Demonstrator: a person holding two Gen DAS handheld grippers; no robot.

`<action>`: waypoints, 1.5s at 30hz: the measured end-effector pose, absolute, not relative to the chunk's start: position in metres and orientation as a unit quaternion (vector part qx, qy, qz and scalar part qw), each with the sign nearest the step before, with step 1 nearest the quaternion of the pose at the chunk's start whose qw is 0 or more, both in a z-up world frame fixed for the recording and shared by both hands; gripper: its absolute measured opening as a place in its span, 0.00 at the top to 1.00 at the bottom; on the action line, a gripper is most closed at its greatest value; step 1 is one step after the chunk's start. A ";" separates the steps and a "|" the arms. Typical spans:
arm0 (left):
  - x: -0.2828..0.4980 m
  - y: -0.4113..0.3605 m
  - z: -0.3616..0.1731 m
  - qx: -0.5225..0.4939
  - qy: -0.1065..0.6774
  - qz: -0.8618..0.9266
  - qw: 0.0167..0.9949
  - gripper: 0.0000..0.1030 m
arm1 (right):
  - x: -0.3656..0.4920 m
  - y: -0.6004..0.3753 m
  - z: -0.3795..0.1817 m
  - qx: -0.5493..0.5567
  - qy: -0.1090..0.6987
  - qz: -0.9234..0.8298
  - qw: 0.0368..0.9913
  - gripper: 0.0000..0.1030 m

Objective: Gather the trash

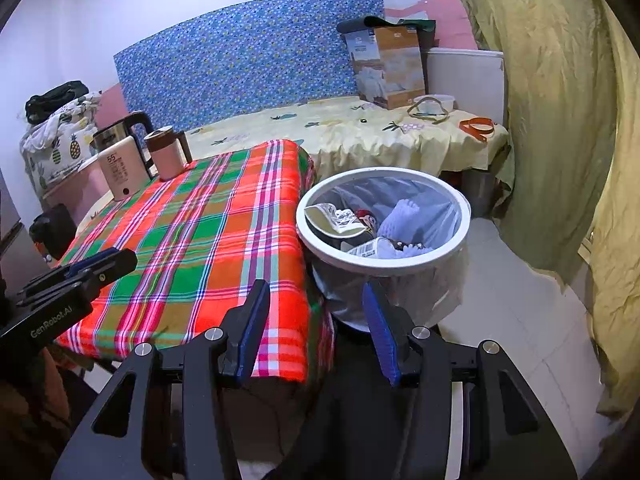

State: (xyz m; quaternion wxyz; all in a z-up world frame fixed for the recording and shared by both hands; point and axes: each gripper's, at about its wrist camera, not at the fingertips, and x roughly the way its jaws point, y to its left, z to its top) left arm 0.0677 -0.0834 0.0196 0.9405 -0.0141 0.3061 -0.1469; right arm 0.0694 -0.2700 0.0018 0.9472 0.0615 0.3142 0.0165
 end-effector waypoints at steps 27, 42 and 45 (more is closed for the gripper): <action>0.064 -0.085 0.019 -0.012 0.309 -0.146 0.940 0.72 | 0.063 -0.269 0.005 0.063 0.307 0.013 0.950 0.51; 0.065 -0.084 0.019 -0.009 0.311 -0.143 0.940 0.72 | 0.064 -0.269 0.006 0.064 0.307 0.013 0.949 0.51; 0.065 -0.084 0.020 -0.008 0.310 -0.142 0.940 0.72 | 0.063 -0.269 0.006 0.064 0.306 0.013 0.950 0.51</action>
